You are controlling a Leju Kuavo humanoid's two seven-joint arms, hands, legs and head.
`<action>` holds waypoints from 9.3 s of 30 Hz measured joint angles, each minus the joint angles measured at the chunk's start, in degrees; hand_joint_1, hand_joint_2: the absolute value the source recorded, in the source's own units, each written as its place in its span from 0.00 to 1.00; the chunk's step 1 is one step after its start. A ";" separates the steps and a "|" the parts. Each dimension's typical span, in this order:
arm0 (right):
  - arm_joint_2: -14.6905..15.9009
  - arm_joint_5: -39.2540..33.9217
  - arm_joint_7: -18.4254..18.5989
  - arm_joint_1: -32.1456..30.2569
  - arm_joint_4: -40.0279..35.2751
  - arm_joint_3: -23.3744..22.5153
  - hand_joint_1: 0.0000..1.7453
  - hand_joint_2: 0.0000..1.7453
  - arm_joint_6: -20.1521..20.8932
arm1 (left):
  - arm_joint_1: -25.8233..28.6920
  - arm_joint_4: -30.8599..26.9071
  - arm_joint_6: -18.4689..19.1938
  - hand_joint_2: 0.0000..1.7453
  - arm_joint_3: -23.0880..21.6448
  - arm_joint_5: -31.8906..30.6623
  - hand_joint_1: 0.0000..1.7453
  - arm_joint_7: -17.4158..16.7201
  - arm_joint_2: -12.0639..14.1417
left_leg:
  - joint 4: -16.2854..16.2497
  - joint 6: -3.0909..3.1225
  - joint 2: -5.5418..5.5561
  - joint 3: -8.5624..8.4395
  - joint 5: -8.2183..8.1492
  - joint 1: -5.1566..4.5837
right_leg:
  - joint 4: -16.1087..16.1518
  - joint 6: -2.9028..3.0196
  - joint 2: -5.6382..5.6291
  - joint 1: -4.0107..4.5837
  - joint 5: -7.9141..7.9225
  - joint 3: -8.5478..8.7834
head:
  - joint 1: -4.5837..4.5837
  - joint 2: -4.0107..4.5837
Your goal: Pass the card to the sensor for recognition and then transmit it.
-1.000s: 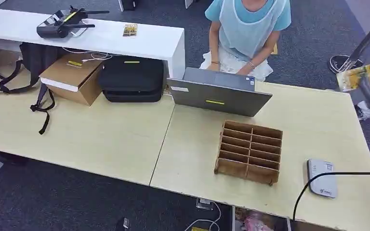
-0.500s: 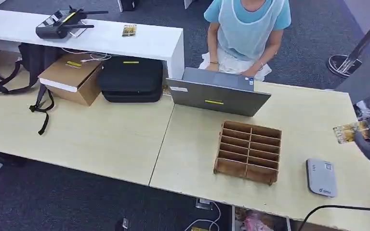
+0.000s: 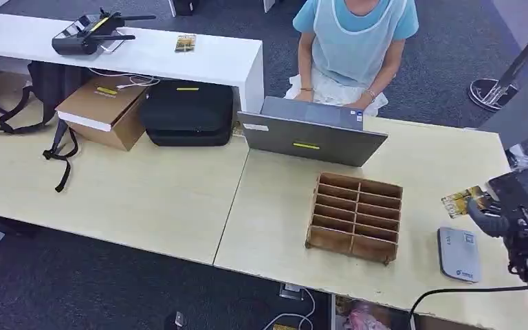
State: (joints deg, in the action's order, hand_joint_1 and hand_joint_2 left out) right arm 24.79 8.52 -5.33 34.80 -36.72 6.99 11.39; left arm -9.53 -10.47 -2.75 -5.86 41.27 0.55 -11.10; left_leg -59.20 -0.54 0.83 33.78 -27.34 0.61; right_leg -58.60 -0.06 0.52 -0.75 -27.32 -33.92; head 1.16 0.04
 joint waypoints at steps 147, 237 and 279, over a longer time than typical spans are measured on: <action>-26.08 52.76 1.31 26.33 11.96 15.36 0.00 1.00 -50.06 | -2.92 0.00 -0.02 1.00 -0.87 -0.83 0.00 0.00 -3.96 | -0.02 -0.19 -0.18 -0.02 0.22 0.02 | -0.18 0.13 -0.25 0.01 0.15 -0.19 | 0.00 0.00; -6.89 81.38 35.78 -49.82 -66.09 13.08 0.00 1.00 -22.25 | 1.00 -0.02 1.25 1.00 2.95 6.86 0.00 0.00 -0.28 | 0.14 -0.15 -0.14 -0.61 -0.48 0.03 | 0.00 0.16 -0.11 0.04 -0.56 0.49 | -0.02 0.00; -16.22 81.38 35.32 -36.43 -48.17 18.25 0.00 1.00 -18.58 | 0.21 -0.02 1.25 1.00 2.95 4.63 0.00 0.00 -1.18 | 0.14 -0.14 -0.13 -0.60 -0.44 0.03 | -0.02 0.17 -0.10 0.04 -0.55 0.49 | -0.02 0.00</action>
State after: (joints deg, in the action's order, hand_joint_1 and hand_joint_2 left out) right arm 8.57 89.90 29.99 -1.63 -84.89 25.24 -7.19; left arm -9.32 -10.49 -1.51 -2.91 45.90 0.55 -12.28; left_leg -59.06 -0.68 0.70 33.17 -27.78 0.64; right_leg -58.62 0.11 0.42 -0.72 -27.86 -33.43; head 1.14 0.04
